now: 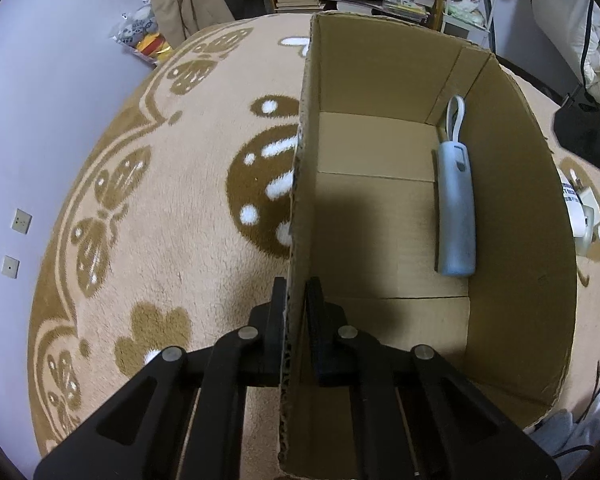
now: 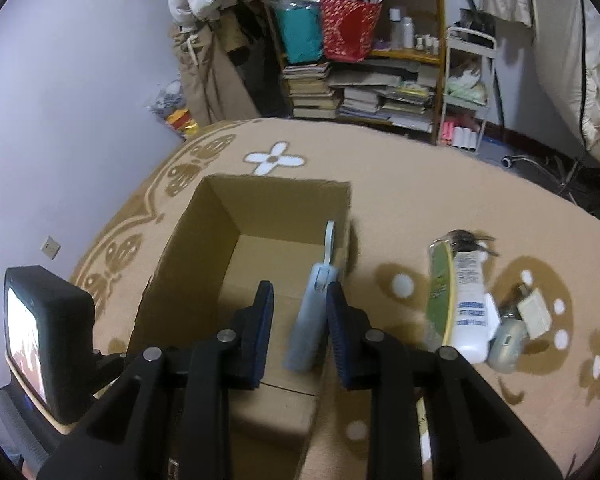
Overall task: Organize rigid objects
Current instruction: 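Move the open right tool back over the pile toward the keys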
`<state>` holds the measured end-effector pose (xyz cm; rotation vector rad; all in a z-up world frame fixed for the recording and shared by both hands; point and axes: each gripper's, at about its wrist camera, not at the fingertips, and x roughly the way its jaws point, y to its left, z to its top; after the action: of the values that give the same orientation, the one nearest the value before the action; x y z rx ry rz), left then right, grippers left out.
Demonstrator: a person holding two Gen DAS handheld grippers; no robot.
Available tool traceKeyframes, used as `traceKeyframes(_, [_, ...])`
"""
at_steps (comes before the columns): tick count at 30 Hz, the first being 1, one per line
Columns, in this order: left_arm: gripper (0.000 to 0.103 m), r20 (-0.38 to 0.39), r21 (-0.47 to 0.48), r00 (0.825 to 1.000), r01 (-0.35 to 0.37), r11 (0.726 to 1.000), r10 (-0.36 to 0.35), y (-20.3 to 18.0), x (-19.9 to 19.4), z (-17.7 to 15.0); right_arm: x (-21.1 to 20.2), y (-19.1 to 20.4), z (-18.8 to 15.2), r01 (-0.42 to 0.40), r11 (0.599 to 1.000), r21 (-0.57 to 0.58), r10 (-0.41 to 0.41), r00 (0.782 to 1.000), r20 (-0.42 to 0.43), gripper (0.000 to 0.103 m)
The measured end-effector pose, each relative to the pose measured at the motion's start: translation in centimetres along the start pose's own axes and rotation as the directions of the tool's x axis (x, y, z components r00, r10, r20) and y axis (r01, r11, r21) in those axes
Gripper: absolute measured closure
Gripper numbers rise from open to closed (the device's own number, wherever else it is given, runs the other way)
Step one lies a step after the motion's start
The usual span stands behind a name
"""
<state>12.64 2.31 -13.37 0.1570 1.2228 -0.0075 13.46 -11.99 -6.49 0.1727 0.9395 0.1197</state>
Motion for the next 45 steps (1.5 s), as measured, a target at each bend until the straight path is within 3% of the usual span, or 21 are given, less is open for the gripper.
traceKeyframes(3, [0.095, -0.003, -0.01, 1.0, 0.009, 1.0, -0.009, 0.2, 0.0, 0.0, -0.8, -0.8, 0.2, -0.013, 1.0, 0.021, 0.013, 1.0, 0.005, 0.072])
traceKeyframes(8, [0.095, 0.005, -0.013, 1.0, 0.01, 1.0, -0.01, 0.3, -0.2, 0.1, -2.3, -2.5, 0.1, 0.026, 0.998, 0.049, -0.027, 0.999, 0.027, 0.034])
traceKeyframes(13, [0.095, 0.01, -0.013, 1.0, 0.007, 1.0, -0.007, 0.3, -0.2, 0.2, -2.5, -5.3, -0.9, -0.001, 0.993, 0.118, 0.003, 1.0, -0.016, 0.024])
traceKeyframes(17, [0.095, 0.013, -0.02, 1.0, 0.014, 1.0, -0.013, 0.5, -0.3, 0.2, -2.1, -7.1, -2.1, 0.025, 0.988, 0.155, -0.019, 0.999, -0.04, 0.008])
traceKeyframes(25, [0.095, 0.024, -0.021, 1.0, 0.02, 1.0, -0.02, 0.6, -0.6, 0.2, -1.7, -10.1, -4.5, 0.049, 0.977, 0.206, -0.041, 0.998, -0.045, 0.008])
traceKeyframes(35, [0.093, 0.028, -0.025, 0.999, 0.02, 0.999, -0.02, 0.8, -0.7, 0.2, 0.1, -12.3, -7.6, 0.092, 0.962, 0.256, -0.066, 0.992, -0.111, 0.008])
traceKeyframes(45, [0.093, 0.028, -0.019, 1.0, 0.012, 1.0, -0.012, 0.7, -0.7, 0.2, 1.8, -12.7, -9.4, 0.121, 0.966, 0.227, -0.093, 0.987, -0.13, 0.008])
